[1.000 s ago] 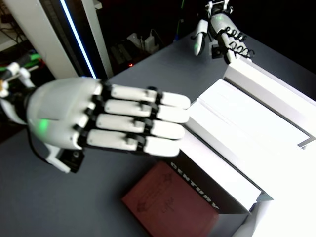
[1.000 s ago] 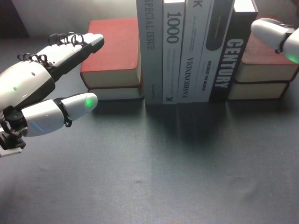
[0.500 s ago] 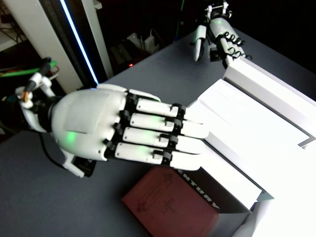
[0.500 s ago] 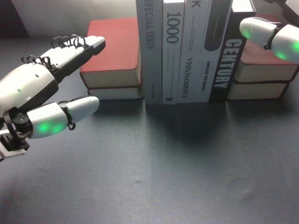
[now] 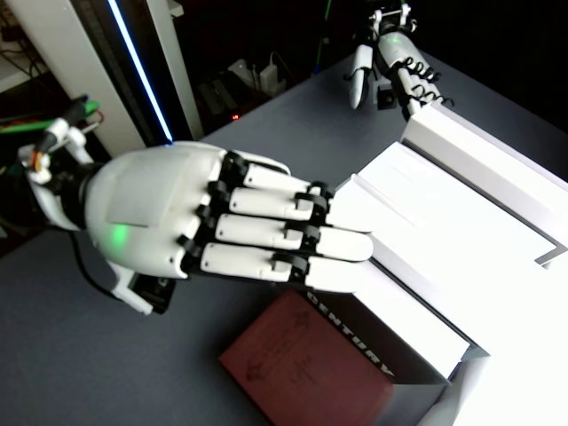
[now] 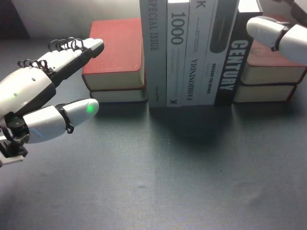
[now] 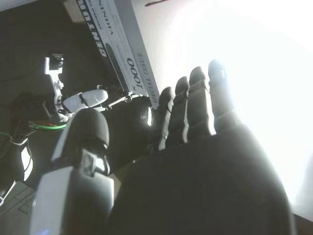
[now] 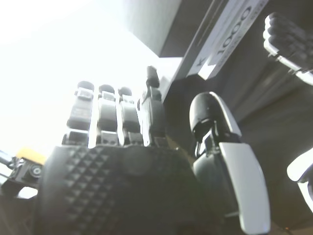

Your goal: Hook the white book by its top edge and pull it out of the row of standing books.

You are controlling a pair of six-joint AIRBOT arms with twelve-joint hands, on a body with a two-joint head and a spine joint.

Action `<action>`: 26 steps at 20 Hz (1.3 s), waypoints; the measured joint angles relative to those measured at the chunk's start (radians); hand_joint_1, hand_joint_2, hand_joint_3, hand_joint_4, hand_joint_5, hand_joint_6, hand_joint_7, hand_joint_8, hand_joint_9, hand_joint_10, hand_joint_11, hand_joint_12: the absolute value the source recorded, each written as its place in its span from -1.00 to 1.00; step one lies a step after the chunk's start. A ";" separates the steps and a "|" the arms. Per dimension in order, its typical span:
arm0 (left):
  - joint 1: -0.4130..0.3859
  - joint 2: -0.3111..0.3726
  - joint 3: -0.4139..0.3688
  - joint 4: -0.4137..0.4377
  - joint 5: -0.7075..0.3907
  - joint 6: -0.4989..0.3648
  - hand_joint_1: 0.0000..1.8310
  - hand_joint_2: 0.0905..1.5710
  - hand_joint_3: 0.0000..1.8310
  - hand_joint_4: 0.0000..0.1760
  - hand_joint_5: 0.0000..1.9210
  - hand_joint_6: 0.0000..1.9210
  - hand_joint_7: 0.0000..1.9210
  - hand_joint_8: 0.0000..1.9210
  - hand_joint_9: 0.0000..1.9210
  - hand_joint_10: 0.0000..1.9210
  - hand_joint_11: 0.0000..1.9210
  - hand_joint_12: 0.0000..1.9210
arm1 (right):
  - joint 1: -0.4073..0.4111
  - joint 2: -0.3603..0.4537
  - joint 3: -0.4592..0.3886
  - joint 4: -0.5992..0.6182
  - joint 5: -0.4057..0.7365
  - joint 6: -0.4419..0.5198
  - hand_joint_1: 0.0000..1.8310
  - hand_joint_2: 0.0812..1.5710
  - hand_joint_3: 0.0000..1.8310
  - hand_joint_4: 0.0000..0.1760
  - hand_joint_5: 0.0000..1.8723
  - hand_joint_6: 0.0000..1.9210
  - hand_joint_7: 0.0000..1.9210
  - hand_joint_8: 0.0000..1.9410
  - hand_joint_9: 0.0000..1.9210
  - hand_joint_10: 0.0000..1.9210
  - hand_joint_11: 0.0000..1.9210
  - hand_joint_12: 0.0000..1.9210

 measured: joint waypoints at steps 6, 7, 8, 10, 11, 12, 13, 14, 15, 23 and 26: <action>0.000 0.000 0.000 -0.002 -0.004 0.000 -0.68 0.77 -1.00 -1.00 -1.00 -1.00 -1.00 -1.00 -1.00 -1.00 -1.00 -1.00 | 0.008 0.003 -0.010 -0.025 -0.003 0.000 -0.90 0.82 -1.00 -0.08 -0.98 -1.00 -1.00 -1.00 -1.00 -1.00 -1.00 -1.00; 0.000 0.000 0.000 -0.003 -0.003 0.000 -0.68 0.77 -1.00 -1.00 -1.00 -1.00 -1.00 -1.00 -1.00 -1.00 -1.00 -1.00 | 0.008 0.006 -0.011 -0.025 -0.003 0.000 -0.90 0.82 -1.00 -0.08 -0.98 -1.00 -1.00 -1.00 -1.00 -1.00 -1.00 -1.00; 0.000 0.000 0.000 -0.005 -0.003 0.000 -0.61 0.76 -1.00 -1.00 -0.98 -1.00 -1.00 -1.00 -1.00 -1.00 -1.00 -1.00 | 0.008 0.007 -0.011 -0.026 -0.003 0.000 -0.94 0.85 -0.99 -0.29 -0.95 -0.99 -1.00 -1.00 -1.00 -1.00 -1.00 -1.00; 0.000 0.000 0.000 -0.004 -0.004 0.000 -0.70 0.76 -1.00 -1.00 -1.00 -1.00 -1.00 -1.00 -1.00 -1.00 -1.00 -1.00 | 0.008 0.007 -0.011 -0.025 -0.003 0.000 -0.87 0.85 -1.00 -0.38 -0.87 -0.99 -1.00 -1.00 -1.00 -1.00 -1.00 -0.54; 0.000 0.000 0.000 -0.005 -0.004 0.000 -0.71 0.76 -1.00 -1.00 -1.00 -1.00 -1.00 -1.00 -1.00 -1.00 -1.00 -1.00 | 0.008 0.007 -0.011 -0.025 -0.003 0.000 -0.83 0.84 -1.00 -0.41 -0.85 -1.00 -1.00 -1.00 -1.00 -1.00 -1.00 0.08; 0.000 0.000 0.000 -0.006 -0.005 0.000 -0.71 0.76 -1.00 -1.00 -0.99 -1.00 -1.00 -1.00 -1.00 -1.00 -1.00 -1.00 | 0.008 0.007 -0.011 -0.026 -0.003 0.000 -0.79 0.84 -1.00 -0.45 -0.84 -0.99 -1.00 -1.00 -1.00 -1.00 -1.00 0.74; 0.000 0.000 0.000 -0.006 -0.005 0.000 -0.71 0.76 -1.00 -1.00 -0.98 -0.99 -1.00 -1.00 -1.00 -1.00 -1.00 -1.00 | 0.008 0.007 -0.011 -0.026 -0.003 0.000 -0.77 0.84 -1.00 -0.55 -0.81 -0.98 -1.00 -1.00 -1.00 -1.00 -1.00 0.95; 0.000 0.000 0.000 -0.006 -0.005 0.000 -0.71 0.76 -1.00 -1.00 -0.98 -0.99 -1.00 -1.00 -1.00 -1.00 -1.00 -1.00 | 0.008 0.007 -0.011 -0.026 -0.003 0.000 -0.77 0.84 -1.00 -0.50 -0.79 -0.98 -1.00 -1.00 -1.00 -1.00 -1.00 0.99; 0.000 0.000 0.000 -0.006 -0.005 0.000 -0.71 0.76 -1.00 -1.00 -0.98 -0.99 -1.00 -1.00 -1.00 -1.00 -1.00 -1.00 | 0.008 0.007 -0.011 -0.026 -0.003 0.000 -0.77 0.84 -1.00 -0.50 -0.79 -0.98 -1.00 -1.00 -1.00 -1.00 -1.00 0.99; 0.013 0.000 -0.004 -0.025 -0.025 0.000 -0.64 0.75 -1.00 -1.00 -0.99 -1.00 -1.00 -1.00 -1.00 -1.00 -1.00 -1.00 | 0.015 0.011 -0.033 -0.015 0.048 0.001 -0.72 0.85 -1.00 -1.00 -0.22 -0.83 -0.88 -0.99 -1.00 -1.00 -1.00 1.00; 0.021 0.002 -0.011 -0.043 -0.038 0.000 -0.69 0.76 -1.00 -0.98 -0.99 -1.00 -1.00 -1.00 -1.00 -1.00 -1.00 -1.00 | -0.021 0.038 -0.082 -0.055 0.098 0.014 -0.60 0.84 -1.00 -1.00 -0.25 -0.69 -0.86 -1.00 -1.00 -0.99 -1.00 1.00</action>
